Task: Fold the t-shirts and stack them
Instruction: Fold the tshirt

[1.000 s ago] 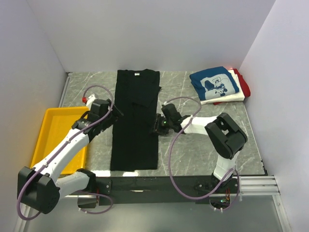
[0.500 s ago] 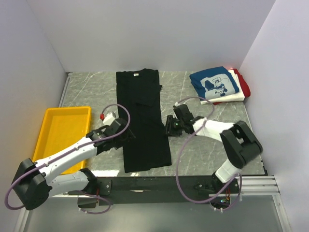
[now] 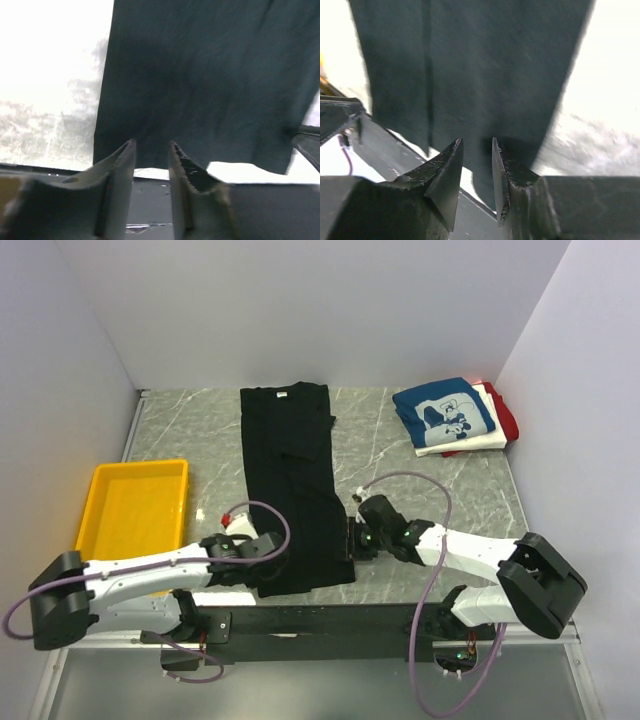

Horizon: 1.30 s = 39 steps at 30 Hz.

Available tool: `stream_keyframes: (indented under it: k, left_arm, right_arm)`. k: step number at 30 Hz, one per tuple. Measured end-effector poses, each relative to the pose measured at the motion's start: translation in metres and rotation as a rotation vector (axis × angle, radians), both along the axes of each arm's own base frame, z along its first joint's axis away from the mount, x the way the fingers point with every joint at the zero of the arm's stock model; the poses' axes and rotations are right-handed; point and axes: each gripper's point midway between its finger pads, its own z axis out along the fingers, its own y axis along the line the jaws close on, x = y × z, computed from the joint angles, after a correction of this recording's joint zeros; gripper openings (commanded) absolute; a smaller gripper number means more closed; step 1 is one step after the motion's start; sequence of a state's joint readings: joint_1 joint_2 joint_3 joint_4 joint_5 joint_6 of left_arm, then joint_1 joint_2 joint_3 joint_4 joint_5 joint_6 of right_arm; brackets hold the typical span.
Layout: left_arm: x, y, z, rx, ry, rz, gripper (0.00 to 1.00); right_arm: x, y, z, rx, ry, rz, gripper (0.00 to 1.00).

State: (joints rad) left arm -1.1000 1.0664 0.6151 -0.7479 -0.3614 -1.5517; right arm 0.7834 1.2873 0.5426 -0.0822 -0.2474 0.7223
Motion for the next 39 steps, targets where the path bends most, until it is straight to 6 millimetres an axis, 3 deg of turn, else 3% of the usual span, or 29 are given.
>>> stream_keyframes:
  k: [4, 9, 18, 23, 30, 34, 37, 39]
  left_arm:
    - [-0.016, -0.003, -0.018, 0.060, 0.045, -0.024, 0.25]
    - [-0.035, 0.002, -0.037, 0.145, 0.099, -0.039, 0.20]
    - [-0.058, 0.018, -0.029, 0.100, 0.115, -0.034, 0.15]
    - [-0.061, 0.021, -0.009, 0.009, 0.097, -0.017, 0.18]
    - [-0.057, 0.030, 0.001, -0.020, 0.065, 0.025, 0.18]
    - [-0.054, 0.033, 0.001, -0.024, 0.050, 0.047, 0.15]
    - [-0.053, 0.040, -0.006, -0.013, 0.044, 0.069, 0.18]
    - [-0.053, 0.045, -0.012, 0.001, 0.043, 0.076, 0.27]
  right_arm:
    - [-0.020, -0.013, -0.026, -0.032, 0.055, -0.007, 0.35]
    - [-0.035, -0.004, -0.027, 0.020, 0.050, 0.012, 0.34]
    - [-0.060, -0.017, -0.024, 0.019, 0.037, 0.014, 0.40]
    - [-0.065, -0.027, -0.016, 0.000, 0.012, 0.003, 0.42]
    - [-0.062, -0.032, 0.001, 0.031, -0.028, -0.041, 0.41]
    - [-0.056, -0.023, 0.009, 0.042, -0.032, -0.048, 0.40]
    - [-0.051, -0.007, 0.008, 0.041, -0.023, -0.033, 0.39]
    - [-0.054, 0.001, 0.001, 0.029, -0.009, -0.014, 0.39]
